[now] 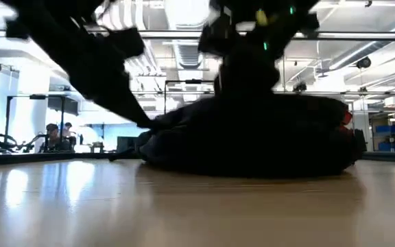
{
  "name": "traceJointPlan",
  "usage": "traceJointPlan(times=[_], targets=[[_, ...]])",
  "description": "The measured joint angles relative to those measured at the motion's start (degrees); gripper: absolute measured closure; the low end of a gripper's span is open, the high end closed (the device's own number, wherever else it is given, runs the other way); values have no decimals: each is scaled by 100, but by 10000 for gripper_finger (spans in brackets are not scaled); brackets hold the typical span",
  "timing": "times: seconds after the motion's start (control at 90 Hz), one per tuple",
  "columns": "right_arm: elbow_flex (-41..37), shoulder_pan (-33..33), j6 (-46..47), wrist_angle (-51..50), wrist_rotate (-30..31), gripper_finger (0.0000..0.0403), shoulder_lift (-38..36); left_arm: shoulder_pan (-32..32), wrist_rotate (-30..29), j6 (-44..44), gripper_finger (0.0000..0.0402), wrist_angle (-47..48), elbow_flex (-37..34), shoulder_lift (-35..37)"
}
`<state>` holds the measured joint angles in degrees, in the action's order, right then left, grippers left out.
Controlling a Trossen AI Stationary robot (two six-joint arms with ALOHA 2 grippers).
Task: Unpack backpack
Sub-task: Close the black backpack
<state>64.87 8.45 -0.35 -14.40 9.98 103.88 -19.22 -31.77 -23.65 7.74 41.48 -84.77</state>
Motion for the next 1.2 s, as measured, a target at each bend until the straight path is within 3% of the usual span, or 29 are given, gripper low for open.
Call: traceJointPlan(times=[0.089,0.2,0.3,0.389,0.478,0.589,0.7,0.844,0.978,1.089,1.2], targets=[[-197,45,105,-457,-9,137,22,-128,-568,-100,283,661,-9,357],[-285,165,106,-1404,53,148,-209,28,-1012,-135,283,602,-214,737],[-259,302,108,-2535,58,154,-600,333,-832,-36,283,37,-448,776],[-144,426,242,-3094,164,158,-1025,509,-462,397,283,-1168,-662,580],[8,526,341,-2994,236,163,-1479,628,-421,979,283,-2068,-701,306],[32,634,296,-2055,310,171,-1767,949,-385,1579,283,-2817,-466,-96],[34,630,-21,-1274,346,180,-1806,1532,325,1870,283,-2978,2,-661],[34,627,-284,-903,306,192,-1481,2339,1129,2095,283,-2881,785,-1553],[34,632,-80,-1146,178,199,-1111,2790,1972,2064,283,-2180,1635,-2252],[32,683,390,-1786,76,198,-945,2798,2010,1997,283,-1179,2092,-2579],[28,740,773,-2019,193,196,-973,2734,1932,1640,283,-532,2110,-2729]])
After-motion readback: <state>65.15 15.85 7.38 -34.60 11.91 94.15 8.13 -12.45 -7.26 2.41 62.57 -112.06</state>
